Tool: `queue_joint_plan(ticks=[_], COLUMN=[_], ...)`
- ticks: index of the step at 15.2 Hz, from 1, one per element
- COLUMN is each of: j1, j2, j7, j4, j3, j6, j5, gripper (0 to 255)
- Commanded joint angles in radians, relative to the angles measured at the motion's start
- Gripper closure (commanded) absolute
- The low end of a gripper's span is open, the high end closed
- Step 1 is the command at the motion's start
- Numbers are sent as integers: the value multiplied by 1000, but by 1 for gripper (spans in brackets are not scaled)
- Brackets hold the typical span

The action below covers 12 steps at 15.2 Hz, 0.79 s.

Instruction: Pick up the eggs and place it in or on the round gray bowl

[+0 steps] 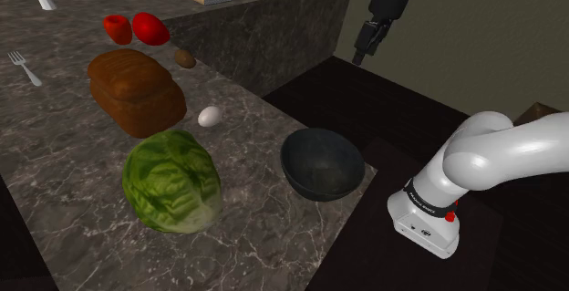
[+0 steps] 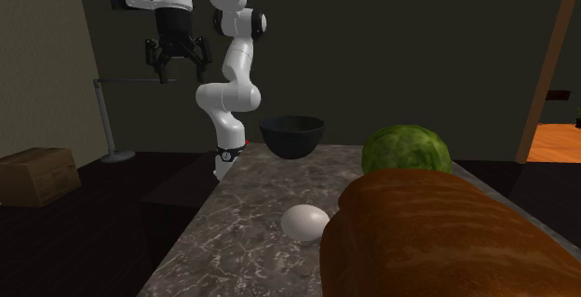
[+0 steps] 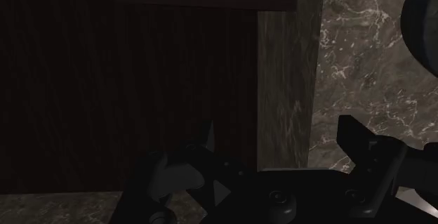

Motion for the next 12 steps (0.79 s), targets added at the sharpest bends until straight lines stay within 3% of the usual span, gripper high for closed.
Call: queue_joint_plan(ticks=[1,12], j1=[0,92], j2=[0,431], j7=[0,-122], j4=[0,209], j3=[0,29], j6=[0,148], j5=[0,95], gripper=[0,0])
